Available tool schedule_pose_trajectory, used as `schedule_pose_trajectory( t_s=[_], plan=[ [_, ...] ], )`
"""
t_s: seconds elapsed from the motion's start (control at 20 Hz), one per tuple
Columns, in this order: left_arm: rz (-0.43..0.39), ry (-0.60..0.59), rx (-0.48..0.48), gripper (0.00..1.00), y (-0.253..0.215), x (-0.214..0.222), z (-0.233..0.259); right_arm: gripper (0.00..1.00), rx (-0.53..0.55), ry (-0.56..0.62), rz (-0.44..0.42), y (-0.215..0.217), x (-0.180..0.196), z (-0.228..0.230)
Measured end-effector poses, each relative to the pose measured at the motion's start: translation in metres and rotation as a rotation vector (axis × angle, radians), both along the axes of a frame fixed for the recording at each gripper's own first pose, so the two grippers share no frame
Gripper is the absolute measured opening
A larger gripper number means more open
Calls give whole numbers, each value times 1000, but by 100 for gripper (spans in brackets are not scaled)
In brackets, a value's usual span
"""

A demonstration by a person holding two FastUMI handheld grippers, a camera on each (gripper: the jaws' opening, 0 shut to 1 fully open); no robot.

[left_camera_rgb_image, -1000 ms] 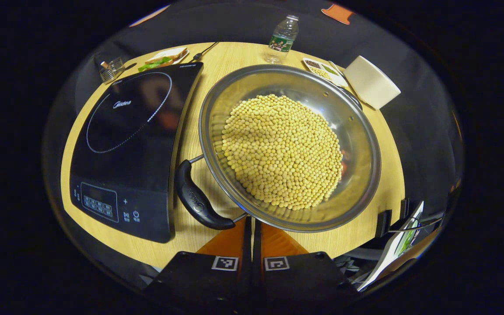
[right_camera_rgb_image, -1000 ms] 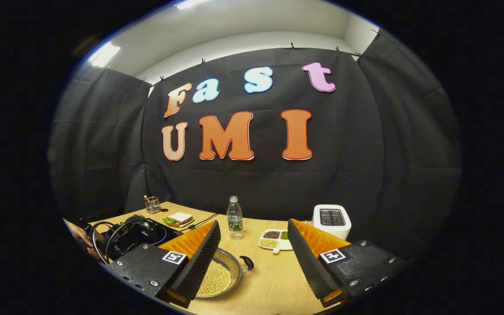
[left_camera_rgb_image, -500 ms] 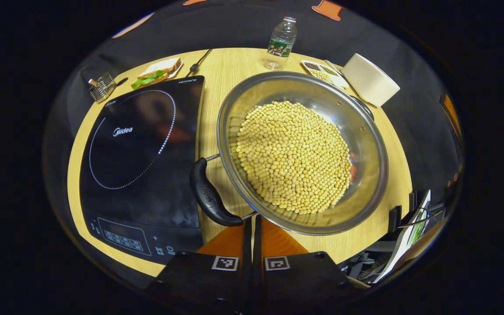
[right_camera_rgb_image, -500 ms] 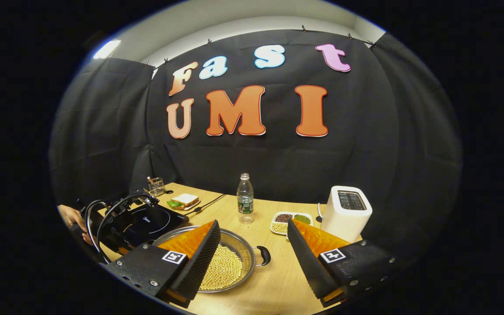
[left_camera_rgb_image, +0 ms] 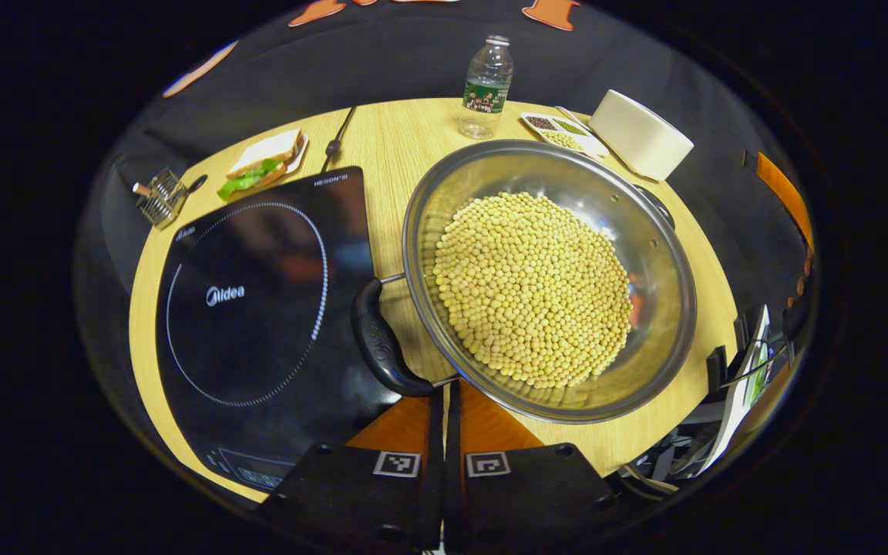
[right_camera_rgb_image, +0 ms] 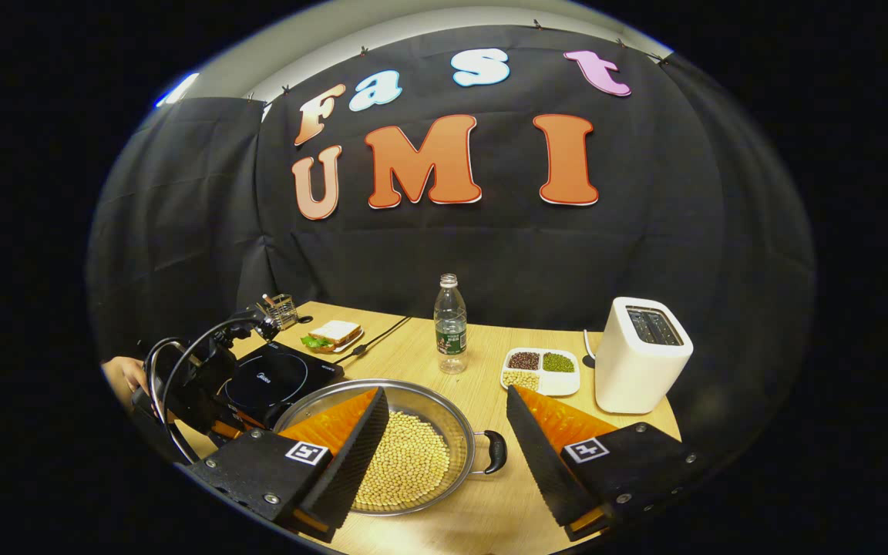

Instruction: First push the handle of the pot to place it horizontally, then grasp the pot with both hands and set it on the induction cooktop.

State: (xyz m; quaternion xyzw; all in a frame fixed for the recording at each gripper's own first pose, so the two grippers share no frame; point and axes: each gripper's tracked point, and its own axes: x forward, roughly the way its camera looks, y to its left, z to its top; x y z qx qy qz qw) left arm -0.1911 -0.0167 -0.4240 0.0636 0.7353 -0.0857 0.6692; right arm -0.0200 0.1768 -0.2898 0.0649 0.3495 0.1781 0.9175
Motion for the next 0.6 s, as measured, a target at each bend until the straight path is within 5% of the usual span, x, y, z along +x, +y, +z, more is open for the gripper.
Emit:
schedule_pose_trajectory(
  t_s=[0.6],
  plan=[
    [-55,-150,-8,8,3,53,-27,96,-86,129,15,10,0,-43]
  ],
)
